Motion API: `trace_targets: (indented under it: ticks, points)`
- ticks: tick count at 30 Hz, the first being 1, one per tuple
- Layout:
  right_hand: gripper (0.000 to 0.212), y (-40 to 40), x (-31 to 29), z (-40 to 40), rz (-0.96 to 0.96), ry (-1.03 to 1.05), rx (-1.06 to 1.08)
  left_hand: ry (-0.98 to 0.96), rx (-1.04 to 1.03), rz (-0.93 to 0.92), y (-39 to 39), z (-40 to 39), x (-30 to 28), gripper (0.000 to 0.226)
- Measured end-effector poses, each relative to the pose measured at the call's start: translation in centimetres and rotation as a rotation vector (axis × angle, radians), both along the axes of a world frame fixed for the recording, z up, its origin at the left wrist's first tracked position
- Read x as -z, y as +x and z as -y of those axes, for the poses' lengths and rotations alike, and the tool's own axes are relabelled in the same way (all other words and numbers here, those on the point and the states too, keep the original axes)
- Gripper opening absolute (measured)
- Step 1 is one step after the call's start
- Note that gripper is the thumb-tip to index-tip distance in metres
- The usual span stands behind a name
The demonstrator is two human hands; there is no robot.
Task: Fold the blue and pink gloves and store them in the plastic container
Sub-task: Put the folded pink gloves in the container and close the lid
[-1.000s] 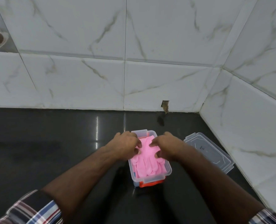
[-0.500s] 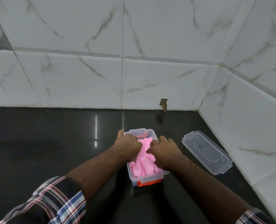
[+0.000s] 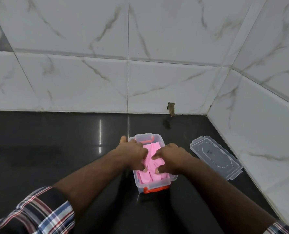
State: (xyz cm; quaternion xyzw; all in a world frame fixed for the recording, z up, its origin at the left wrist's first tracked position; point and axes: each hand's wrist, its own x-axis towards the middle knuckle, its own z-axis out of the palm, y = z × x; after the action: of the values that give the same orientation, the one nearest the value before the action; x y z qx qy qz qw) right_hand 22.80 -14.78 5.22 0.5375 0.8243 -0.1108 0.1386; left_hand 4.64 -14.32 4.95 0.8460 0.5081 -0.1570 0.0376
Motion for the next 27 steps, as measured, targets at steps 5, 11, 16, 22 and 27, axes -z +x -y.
trace_targets:
  ticks: [5,11,16,22,27]
  points:
    - [0.055,-0.6,1.3,1.0,0.073,0.084,-0.053,0.031,-0.016,-0.013,0.3,0.5,1.0,0.064]
    - [0.049,-0.9,1.8,1.4,0.079,0.131,-0.043,0.064,-0.029,-0.037,0.8,0.7,1.8,0.07]
    - [0.053,-0.7,1.3,1.5,0.0,0.078,-0.003,0.005,-0.045,0.004,0.6,0.8,0.8,0.062]
    - [0.045,0.2,1.2,1.8,-0.289,0.211,0.146,0.095,-0.118,0.235,-0.7,0.2,-0.3,0.035]
    - [0.039,0.6,1.8,1.8,-0.467,0.245,0.409,0.177,-0.142,0.329,-1.1,0.3,1.0,0.031]
